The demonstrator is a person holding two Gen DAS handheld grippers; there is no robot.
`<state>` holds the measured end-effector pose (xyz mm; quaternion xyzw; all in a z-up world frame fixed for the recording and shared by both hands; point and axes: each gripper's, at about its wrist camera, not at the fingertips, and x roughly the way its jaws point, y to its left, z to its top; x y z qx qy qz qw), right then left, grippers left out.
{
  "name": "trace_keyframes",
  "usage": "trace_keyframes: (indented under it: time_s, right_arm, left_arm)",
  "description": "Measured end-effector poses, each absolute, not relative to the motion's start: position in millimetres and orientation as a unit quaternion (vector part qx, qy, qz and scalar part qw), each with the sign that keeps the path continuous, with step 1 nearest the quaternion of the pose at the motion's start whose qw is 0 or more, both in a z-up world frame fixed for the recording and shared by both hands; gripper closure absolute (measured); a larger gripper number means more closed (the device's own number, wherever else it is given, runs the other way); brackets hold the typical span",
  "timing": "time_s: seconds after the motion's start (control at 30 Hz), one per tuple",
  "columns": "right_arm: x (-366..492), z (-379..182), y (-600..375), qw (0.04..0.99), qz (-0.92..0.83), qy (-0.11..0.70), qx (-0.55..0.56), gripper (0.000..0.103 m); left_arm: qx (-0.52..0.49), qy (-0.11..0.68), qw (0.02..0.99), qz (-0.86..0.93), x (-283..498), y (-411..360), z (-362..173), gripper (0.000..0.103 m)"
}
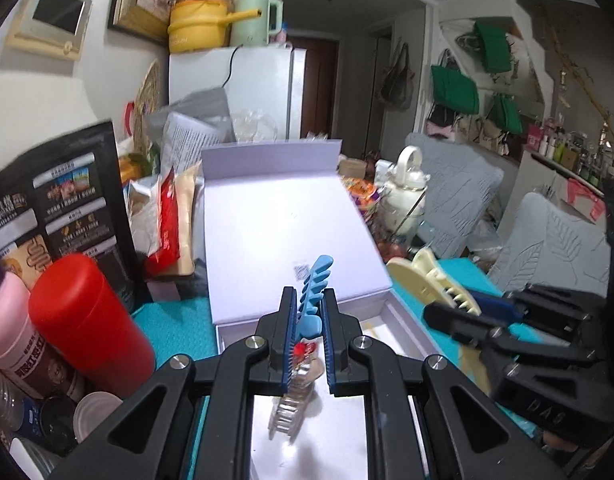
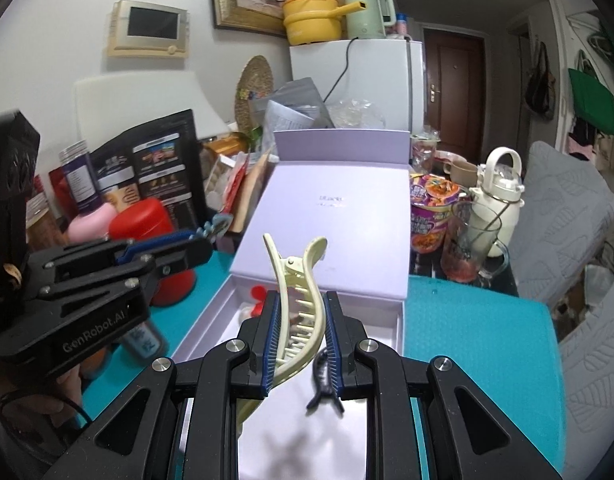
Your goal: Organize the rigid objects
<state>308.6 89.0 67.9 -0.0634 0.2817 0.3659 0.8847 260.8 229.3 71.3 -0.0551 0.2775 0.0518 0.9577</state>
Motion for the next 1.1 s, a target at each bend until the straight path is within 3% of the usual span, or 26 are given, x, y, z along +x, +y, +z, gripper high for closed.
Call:
trace_keyframes:
  time_s: [1.1]
  right_arm:
    - [355, -15, 118, 0.845, 0.346, 0.396, -0.092, 0.082]
  left_arm:
    - [-0.059, 0.410, 0.909, 0.037, 315, 229, -15, 0.091]
